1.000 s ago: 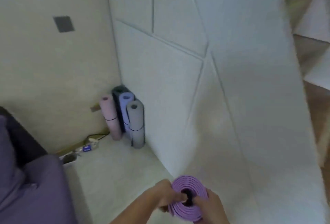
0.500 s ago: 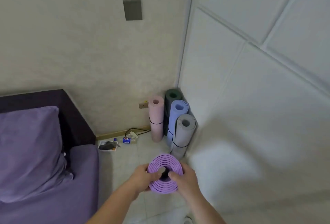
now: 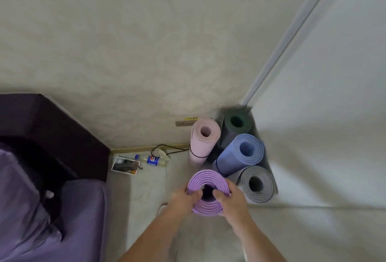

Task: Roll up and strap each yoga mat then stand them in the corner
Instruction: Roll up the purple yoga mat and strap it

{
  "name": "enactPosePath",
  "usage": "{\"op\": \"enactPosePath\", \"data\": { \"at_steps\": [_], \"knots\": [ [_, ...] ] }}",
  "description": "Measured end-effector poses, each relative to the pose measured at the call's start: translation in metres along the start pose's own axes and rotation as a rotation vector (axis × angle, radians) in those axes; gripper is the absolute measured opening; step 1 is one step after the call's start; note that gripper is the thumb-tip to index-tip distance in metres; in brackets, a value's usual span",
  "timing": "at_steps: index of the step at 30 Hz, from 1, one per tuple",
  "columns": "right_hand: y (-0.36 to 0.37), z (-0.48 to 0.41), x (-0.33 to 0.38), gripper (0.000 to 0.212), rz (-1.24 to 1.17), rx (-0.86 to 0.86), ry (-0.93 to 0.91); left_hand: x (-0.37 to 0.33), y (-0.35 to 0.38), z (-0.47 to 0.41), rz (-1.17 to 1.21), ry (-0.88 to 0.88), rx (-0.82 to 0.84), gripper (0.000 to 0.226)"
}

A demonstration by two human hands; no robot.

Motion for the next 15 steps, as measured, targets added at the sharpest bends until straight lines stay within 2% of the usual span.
{"op": "enactPosePath", "data": {
  "at_steps": [2, 4, 5, 9, 12, 15],
  "knots": [
    [0.004, -0.042, -0.014, 0.046, 0.076, -0.046, 0.013, 0.006, -0.001, -0.07, 0.001, 0.002, -0.009, 0.084],
    [0.006, -0.073, -0.021, 0.057, 0.147, -0.085, 0.047, -0.001, 0.0, -0.107, -0.021, -0.015, -0.023, 0.088],
    [0.007, -0.085, -0.023, 0.058, 0.182, -0.099, 0.057, -0.021, 0.003, -0.108, -0.03, -0.002, -0.015, 0.081],
    [0.009, -0.122, -0.023, 0.056, 0.36, -0.09, 0.056, -0.052, 0.013, -0.138, 0.003, -0.019, -0.009, 0.026],
    [0.018, -0.131, -0.021, 0.059, 0.535, -0.018, -0.08, -0.053, 0.013, -0.159, 0.055, -0.051, -0.025, 0.018],
    [0.023, -0.128, -0.011, 0.078, 0.782, -0.031, -0.29, -0.066, 0.026, -0.171, 0.04, -0.023, 0.01, 0.02]
  ]
}}
Point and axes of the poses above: each hand's wrist, its own z-axis away from the middle knuckle, its own y-axis out of the palm, x = y × z, the point moved 9 cm from there along -z, towards the middle knuckle, and after that the axes turned 9 degrees about -y, right-handed, at the moved point
